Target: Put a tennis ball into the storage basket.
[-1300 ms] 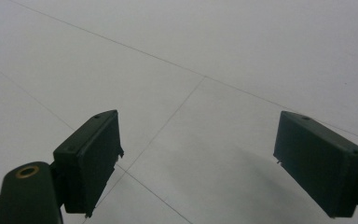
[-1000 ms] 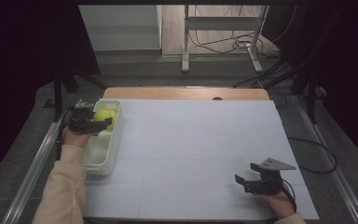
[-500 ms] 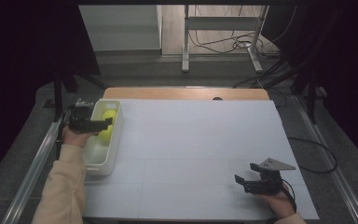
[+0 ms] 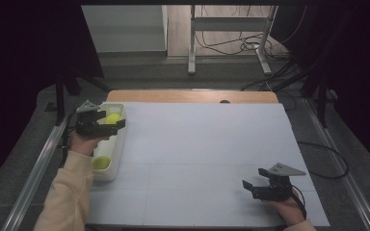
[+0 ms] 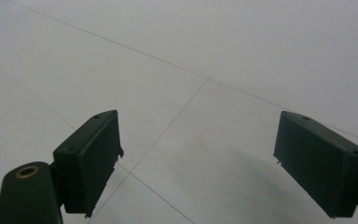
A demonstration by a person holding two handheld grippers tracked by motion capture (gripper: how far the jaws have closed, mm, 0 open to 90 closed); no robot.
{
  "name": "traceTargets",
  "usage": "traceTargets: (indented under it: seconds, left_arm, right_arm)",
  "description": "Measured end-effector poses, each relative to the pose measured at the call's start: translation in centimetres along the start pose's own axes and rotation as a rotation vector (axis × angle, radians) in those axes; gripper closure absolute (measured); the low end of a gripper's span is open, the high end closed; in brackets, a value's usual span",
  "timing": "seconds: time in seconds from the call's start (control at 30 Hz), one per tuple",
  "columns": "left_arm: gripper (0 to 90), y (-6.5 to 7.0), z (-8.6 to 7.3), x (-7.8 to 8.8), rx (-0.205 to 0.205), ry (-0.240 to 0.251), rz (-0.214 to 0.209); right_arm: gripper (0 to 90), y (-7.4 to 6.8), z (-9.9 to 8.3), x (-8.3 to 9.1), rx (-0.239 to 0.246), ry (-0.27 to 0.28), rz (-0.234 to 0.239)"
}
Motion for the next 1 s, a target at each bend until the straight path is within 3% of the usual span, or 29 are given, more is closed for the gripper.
traceTargets:
  seconds: [0.23, 0.37, 0.77, 1.0]
  left_arm:
    - [9.7, 1.8, 0.0, -0.1, -0.019, 0.026, -0.056]
    - [11.1, 2.7, -0.4, 0.0, -0.008, 0.065, -0.089]
    - [11.0, 5.8, -3.0, 0.5, -0.049, 0.067, -0.175]
    - [11.0, 7.5, -4.6, 0.2, -0.069, 0.054, -0.203]
  right_arm:
    - [15.1, 0.0, 0.0, 0.1, -0.001, 0.006, 0.003]
    - [15.1, 0.0, 0.0, 0.1, 0.0, 0.006, 0.004]
    - [15.1, -0.1, 0.1, 0.1, 0.006, 0.008, 0.006]
    - [15.0, -0.2, 0.2, 0.2, 0.009, 0.026, 0.015]
Point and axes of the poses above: each handheld gripper's, and its own axes: x roughly backward along the jaws, z roughly out of its top, y roughly to its right, the point moved 4 cm from there along -x, roughly forward along the jaws, and after that the axes turned 5 degrees about x, right-handed, at the moved point
